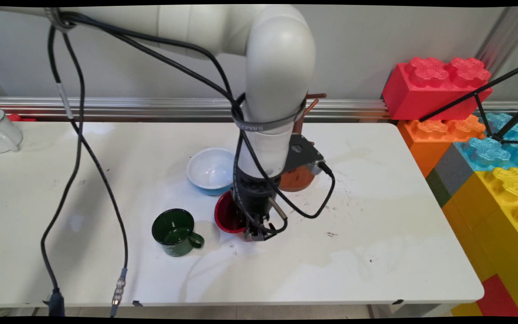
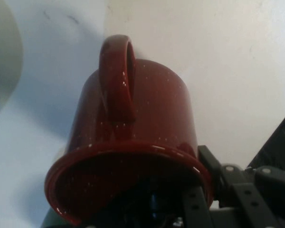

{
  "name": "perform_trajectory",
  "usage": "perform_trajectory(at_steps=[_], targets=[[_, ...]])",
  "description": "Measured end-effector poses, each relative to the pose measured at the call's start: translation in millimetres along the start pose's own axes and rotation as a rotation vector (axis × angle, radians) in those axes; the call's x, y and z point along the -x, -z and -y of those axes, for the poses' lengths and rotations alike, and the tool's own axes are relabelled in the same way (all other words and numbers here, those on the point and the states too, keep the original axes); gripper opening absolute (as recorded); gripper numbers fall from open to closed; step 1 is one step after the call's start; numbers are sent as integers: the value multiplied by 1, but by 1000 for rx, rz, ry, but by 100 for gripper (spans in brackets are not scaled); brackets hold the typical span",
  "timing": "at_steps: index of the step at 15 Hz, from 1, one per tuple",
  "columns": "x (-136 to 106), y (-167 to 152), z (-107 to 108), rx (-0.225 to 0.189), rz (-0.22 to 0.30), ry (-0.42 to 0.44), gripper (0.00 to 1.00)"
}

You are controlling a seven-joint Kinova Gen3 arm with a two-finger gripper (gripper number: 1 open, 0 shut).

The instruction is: Place the picked object on the table

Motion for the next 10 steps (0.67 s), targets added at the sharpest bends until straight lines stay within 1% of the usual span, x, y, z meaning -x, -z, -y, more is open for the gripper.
perform_trajectory(at_steps=[6, 10], targets=[[-17, -22, 0, 11, 59, 41, 0], [-26, -32, 2, 19, 84, 63, 0]])
